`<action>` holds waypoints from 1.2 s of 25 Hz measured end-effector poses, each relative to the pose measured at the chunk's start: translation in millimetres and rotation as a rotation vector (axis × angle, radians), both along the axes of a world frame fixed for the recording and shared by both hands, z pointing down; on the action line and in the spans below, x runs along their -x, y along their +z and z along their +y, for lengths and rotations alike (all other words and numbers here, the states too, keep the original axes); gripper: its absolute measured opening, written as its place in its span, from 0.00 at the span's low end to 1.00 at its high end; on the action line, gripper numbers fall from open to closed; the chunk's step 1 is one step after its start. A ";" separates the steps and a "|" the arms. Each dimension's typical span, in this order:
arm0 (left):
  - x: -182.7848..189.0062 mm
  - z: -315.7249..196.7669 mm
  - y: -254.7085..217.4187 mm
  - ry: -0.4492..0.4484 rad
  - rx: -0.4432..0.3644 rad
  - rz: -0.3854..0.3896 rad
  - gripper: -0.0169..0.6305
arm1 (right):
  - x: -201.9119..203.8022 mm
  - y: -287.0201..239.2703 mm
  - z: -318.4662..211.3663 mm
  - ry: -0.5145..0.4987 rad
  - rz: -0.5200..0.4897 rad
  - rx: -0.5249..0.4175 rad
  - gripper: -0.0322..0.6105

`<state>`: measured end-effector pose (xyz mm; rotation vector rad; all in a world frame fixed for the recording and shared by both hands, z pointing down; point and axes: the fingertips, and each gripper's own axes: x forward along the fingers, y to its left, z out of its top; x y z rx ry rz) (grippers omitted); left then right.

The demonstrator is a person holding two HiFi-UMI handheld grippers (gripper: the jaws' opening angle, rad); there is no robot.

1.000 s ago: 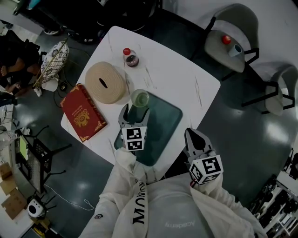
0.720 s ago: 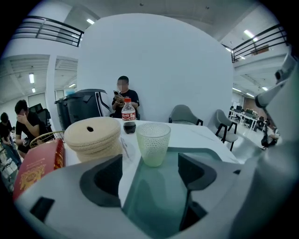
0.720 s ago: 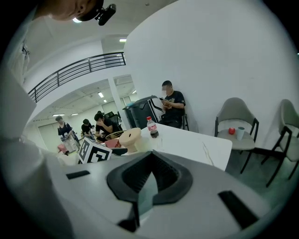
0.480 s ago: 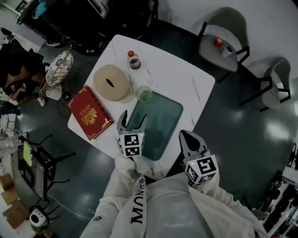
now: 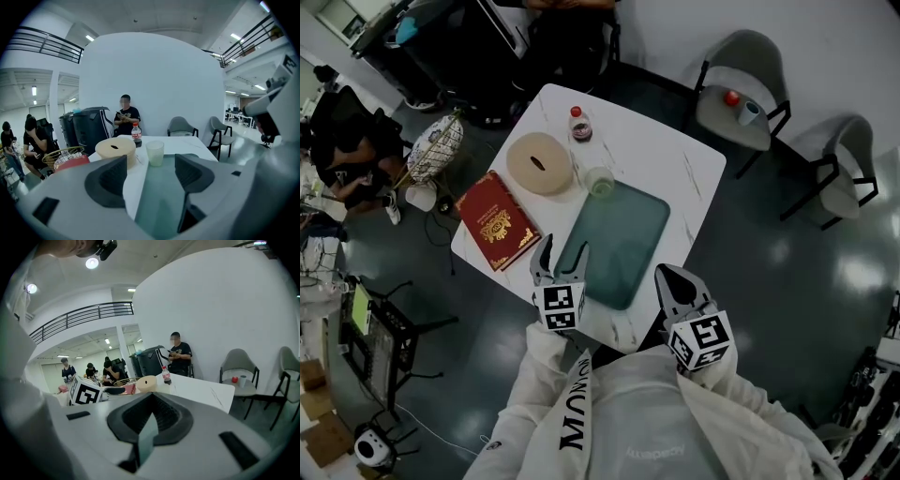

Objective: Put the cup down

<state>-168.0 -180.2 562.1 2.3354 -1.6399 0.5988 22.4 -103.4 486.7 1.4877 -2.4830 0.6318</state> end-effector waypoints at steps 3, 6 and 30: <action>0.6 17.5 -16.8 0.014 -0.032 0.000 0.51 | 4.6 -9.8 11.6 0.005 -0.002 -0.031 0.06; -1.1 37.1 -33.0 0.031 -0.054 0.000 0.48 | 8.5 -21.1 25.3 0.010 -0.002 -0.057 0.06; 9.5 125.9 -112.7 0.032 -0.209 0.057 0.17 | 45.5 -64.7 85.0 -0.010 0.013 -0.173 0.06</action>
